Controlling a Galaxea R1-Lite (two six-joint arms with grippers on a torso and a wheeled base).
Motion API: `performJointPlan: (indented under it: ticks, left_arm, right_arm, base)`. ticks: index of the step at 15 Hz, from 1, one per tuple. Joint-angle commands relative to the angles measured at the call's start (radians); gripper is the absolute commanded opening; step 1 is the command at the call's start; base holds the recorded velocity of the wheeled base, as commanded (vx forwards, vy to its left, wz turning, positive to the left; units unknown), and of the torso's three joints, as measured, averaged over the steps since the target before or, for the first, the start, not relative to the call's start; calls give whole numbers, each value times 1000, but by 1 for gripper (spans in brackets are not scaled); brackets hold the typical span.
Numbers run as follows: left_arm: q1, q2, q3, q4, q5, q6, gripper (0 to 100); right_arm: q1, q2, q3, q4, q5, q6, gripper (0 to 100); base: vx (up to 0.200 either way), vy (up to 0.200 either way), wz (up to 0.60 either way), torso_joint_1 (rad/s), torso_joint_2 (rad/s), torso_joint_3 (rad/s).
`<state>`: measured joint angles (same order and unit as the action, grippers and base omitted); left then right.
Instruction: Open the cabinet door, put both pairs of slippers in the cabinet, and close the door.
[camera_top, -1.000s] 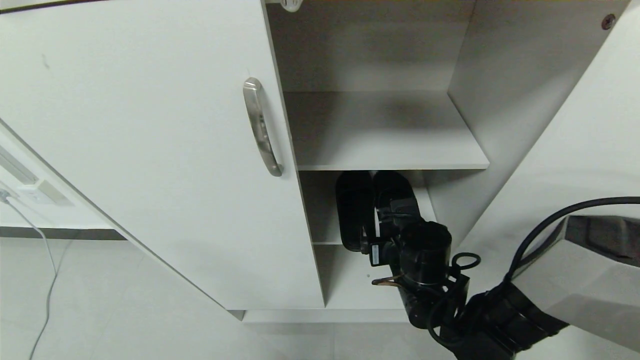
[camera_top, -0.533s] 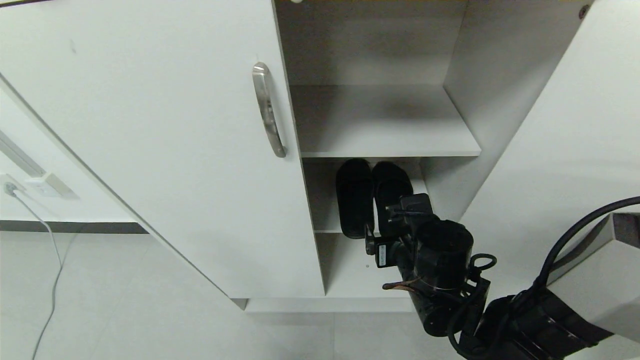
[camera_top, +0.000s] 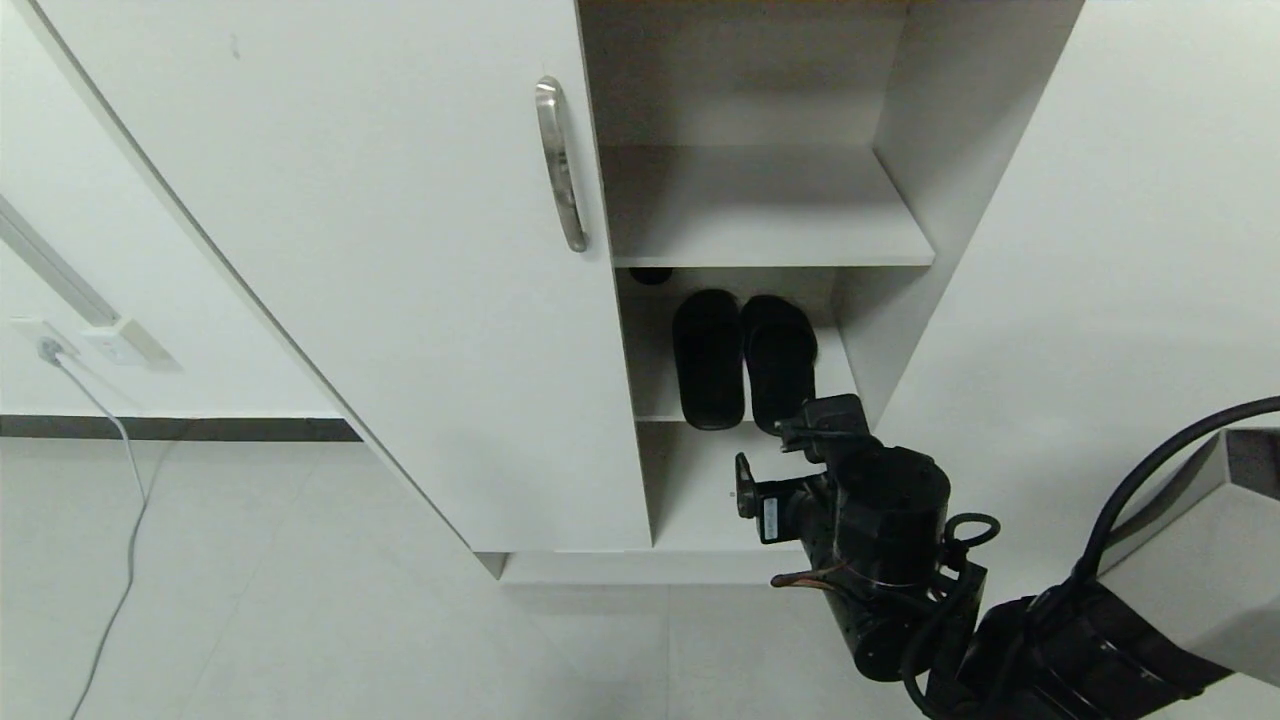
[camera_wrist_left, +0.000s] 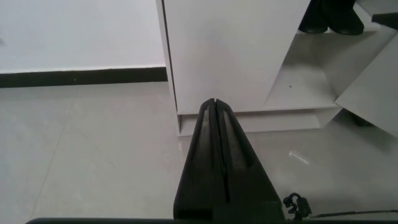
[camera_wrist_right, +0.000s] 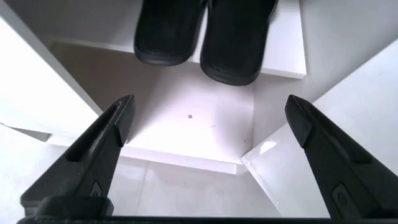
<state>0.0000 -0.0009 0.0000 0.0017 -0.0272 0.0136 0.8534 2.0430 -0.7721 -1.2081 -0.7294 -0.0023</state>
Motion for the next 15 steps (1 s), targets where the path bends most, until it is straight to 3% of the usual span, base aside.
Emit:
performJointPlan:
  ticks: [1,9,15]
  left_arm:
    - [0,1,0,0,0,0,0]
    - [0,1,0,0,0,0,0]
    - [2,1,0,0,0,0,0]
  right_arm:
    - [1,2,2,-1,1,-1,100]
    - [1,2,10,-1,-1,-4,100]
    - [3,5,13,-1,-4,-4,100]
  base:
    - [0,0,0,0,0,0]
    - [0,0,0,0,0,0]
    - [0,0,0,4,3,168]
